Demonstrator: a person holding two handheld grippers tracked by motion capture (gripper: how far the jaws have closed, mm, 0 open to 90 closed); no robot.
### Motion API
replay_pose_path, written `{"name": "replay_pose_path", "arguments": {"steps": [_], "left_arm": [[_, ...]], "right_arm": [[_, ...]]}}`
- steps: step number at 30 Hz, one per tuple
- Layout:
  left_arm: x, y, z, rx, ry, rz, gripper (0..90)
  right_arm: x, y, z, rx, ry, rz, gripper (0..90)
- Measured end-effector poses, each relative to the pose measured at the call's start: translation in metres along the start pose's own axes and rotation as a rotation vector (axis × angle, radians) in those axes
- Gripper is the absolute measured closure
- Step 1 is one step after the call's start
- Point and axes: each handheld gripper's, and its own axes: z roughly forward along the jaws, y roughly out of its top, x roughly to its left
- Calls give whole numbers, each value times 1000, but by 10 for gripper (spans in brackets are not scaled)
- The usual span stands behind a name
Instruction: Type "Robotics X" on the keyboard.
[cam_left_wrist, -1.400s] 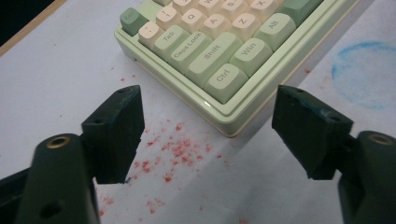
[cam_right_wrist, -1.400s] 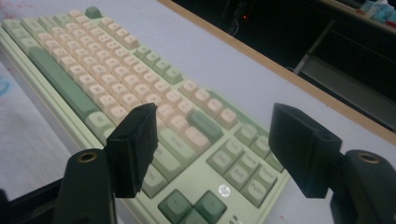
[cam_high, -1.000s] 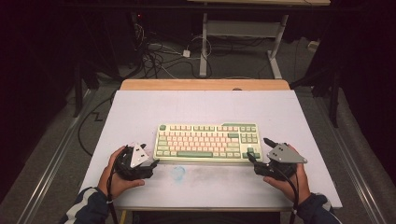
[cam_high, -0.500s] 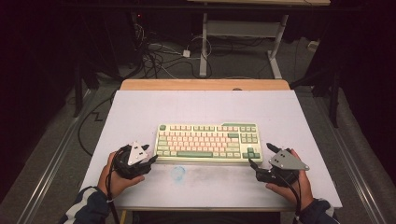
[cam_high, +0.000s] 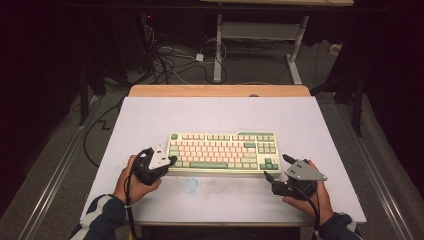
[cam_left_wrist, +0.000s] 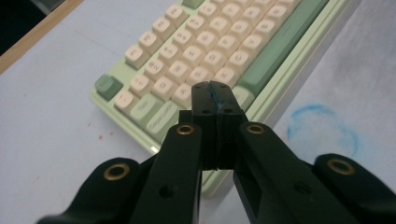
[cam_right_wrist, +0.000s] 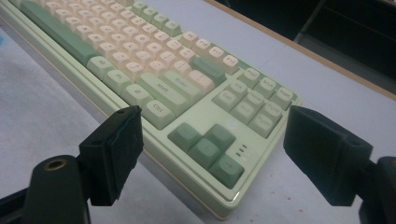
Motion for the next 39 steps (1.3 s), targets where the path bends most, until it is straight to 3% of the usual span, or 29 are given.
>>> {"name": "replay_pose_path", "arguments": {"steps": [8, 19, 31, 39], "left_arm": [[-19, 12, 35, 41, -59, 34, 867], [-42, 11, 71, 112, -99, 70, 868], [-46, 6, 88, 140, -105, 65, 867], [-45, 5, 91, 147, -101, 64, 867]], "right_arm": [[0, -1, 2, 12, 8, -9, 211], [2, -2, 5, 33, 16, -25, 213], [4, -3, 6, 41, 25, -35, 214], [4, -3, 7, 48, 31, -40, 216]]}}
